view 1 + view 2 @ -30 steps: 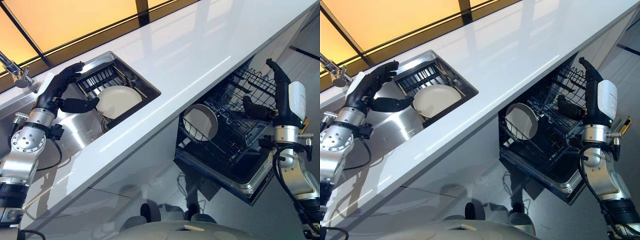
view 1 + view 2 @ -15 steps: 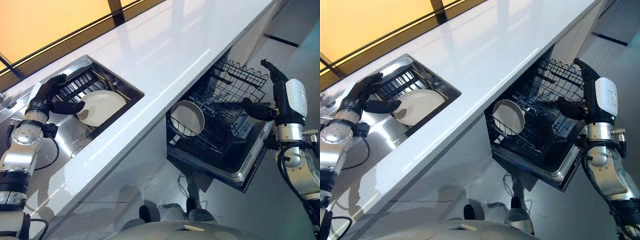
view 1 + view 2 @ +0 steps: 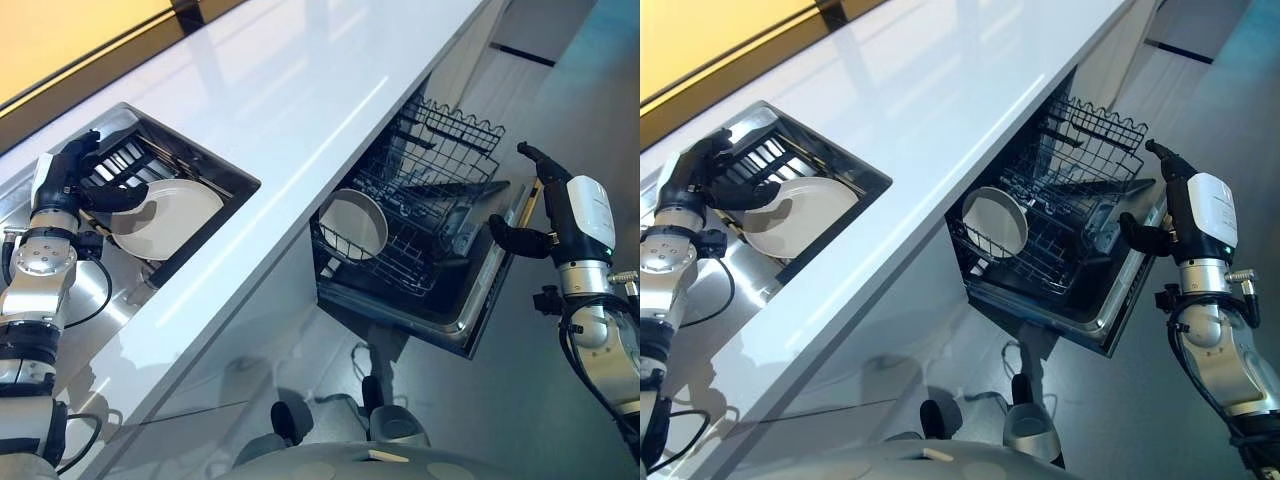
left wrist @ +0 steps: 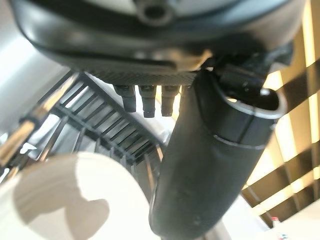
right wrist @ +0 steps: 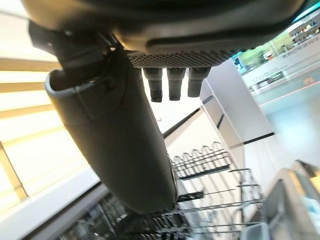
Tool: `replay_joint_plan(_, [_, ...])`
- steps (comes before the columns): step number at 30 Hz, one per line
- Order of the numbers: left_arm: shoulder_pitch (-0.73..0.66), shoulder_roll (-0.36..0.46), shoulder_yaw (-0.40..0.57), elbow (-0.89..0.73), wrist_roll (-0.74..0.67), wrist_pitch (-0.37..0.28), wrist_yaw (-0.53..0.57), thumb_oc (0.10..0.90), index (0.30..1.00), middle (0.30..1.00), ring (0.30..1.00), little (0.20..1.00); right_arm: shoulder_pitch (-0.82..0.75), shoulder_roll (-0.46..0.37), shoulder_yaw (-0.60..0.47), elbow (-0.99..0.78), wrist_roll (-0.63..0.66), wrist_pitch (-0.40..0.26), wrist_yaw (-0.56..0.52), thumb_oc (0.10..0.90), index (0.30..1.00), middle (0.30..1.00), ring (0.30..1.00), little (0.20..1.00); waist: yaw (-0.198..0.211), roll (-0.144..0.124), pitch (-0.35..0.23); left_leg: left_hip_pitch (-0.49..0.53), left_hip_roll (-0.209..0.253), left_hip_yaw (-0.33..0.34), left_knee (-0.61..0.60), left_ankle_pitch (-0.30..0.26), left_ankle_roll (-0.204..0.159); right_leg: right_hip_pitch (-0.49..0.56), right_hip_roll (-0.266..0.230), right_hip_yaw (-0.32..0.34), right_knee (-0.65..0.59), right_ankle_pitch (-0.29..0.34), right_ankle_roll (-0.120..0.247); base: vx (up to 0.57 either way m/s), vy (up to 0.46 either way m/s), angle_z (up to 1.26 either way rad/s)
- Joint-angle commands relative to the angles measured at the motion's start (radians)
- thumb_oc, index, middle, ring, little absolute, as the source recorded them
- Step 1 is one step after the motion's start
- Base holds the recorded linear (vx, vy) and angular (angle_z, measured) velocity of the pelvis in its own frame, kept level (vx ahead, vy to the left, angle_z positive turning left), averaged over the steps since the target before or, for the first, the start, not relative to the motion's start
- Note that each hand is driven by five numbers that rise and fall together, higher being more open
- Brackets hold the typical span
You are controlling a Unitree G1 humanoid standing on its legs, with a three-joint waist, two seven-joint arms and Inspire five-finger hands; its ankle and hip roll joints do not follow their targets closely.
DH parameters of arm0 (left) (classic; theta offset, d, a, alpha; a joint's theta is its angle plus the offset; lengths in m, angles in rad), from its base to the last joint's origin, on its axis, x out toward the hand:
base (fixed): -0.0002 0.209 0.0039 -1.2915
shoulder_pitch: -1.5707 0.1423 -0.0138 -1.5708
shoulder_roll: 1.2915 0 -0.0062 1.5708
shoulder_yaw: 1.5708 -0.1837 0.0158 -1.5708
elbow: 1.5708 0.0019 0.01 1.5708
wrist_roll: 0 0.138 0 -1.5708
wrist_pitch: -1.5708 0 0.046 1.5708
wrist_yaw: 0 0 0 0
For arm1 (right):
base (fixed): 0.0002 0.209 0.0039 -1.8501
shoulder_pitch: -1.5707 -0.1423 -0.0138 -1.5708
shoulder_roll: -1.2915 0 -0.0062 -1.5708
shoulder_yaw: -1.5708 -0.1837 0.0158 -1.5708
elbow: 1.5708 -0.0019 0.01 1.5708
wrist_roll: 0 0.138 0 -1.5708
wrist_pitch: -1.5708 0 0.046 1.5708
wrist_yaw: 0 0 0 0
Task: Pick up plates and place into dishwasher.
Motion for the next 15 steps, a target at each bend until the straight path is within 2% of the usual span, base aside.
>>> replay_joint_plan(1, [-0.146, 0.152, -0.022, 0.032, 0.025, -0.043, 0.045, 0.8, 0.9, 0.9, 0.9, 0.9, -0.078, -0.097, -0.105, -0.079, 0.008, -0.064, -0.046, 0.8, 0.9, 0.9, 0.9, 0.9, 0.002, -0.016, -0.021, 0.005, -0.059, 0.011, 0.008, -0.06, 0.047, -0.004, 0.034, -0.022, 0.01, 0.001, 0.065, -0.04, 0.021, -0.05])
replay_joint_plan(6, [-0.153, 0.168, -0.049, 0.045, -0.013, 0.007, -0.061, 0.8, 0.9, 0.9, 0.9, 0.9, -0.088, -0.116, -0.099, -0.103, 0.01, -0.052, -0.054, 0.8, 0.9, 0.9, 0.9, 0.9, 0.009, -0.024, -0.005, -0.005, -0.059, 0.01, 0.008, -0.057, 0.049, -0.013, 0.032, -0.029, 0.011, 0.006, 0.069, -0.01, 0.004, -0.01])
replay_joint_plan(15, [-0.198, 0.201, -0.125, 0.067, -0.015, 0.172, -0.287, 0.8, 0.9, 0.9, 0.9, 0.9, -0.133, -0.148, -0.066, -0.116, 0.028, -0.01, -0.068, 0.8, 0.9, 0.9, 0.9, 0.9, 0.03, -0.018, 0.001, -0.007, -0.062, -0.003, 0.01, -0.053, 0.051, -0.004, 0.028, -0.054, 0.011, 0.007, 0.072, 0.0, -0.012, 0.02])
